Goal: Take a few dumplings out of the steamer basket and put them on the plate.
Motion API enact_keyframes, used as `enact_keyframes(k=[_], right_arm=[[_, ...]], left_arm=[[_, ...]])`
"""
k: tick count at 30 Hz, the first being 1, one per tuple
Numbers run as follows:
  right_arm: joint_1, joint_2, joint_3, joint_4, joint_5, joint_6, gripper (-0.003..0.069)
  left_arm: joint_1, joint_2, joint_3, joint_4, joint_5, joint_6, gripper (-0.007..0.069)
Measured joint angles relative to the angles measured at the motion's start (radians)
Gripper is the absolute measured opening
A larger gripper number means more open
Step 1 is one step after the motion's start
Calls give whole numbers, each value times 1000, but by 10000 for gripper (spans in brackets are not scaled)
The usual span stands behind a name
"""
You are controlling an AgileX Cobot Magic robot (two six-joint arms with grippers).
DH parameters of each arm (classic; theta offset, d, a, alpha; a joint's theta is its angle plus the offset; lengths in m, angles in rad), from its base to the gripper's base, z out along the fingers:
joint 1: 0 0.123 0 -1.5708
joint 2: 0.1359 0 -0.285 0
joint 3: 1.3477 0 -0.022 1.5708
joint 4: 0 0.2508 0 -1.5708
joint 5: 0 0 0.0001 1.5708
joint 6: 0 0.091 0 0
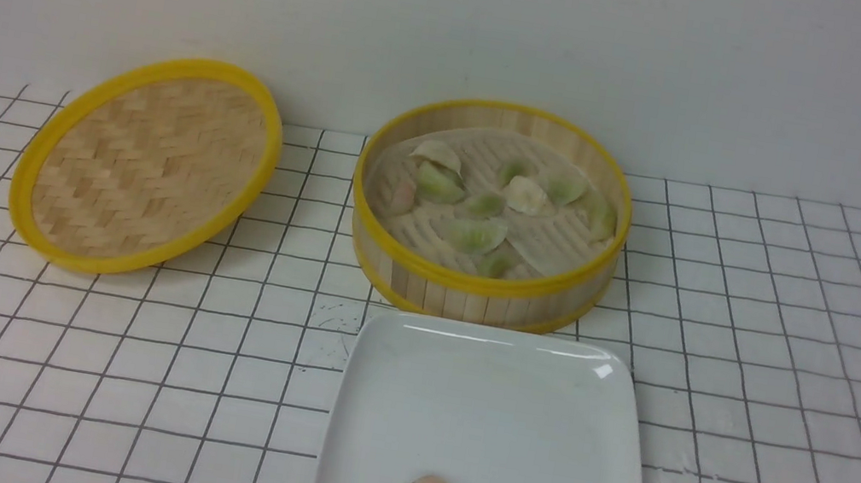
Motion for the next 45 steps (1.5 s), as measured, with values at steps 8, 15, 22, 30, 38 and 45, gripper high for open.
enact_keyframes(k=[8, 15, 22, 30, 38, 45], right_arm=[[0, 0, 0, 0, 0, 0, -14], [0, 0, 0, 6, 0, -11, -14], [0, 0, 0, 323, -25, -345, -14], [0, 0, 0, 633, -22, -710, -14], [-240, 0, 90, 632, 62, -723, -14], [-564, 0, 358, 625, 79, -724, -14]], left_arm=[[0, 0, 0, 1, 0, 0, -6], [0, 0, 0, 1, 0, 0, -6], [0, 0, 0, 1, 0, 0, -6], [0, 0, 0, 1, 0, 0, -6], [0, 0, 0, 1, 0, 0, -6], [0, 0, 0, 1, 0, 0, -6]])
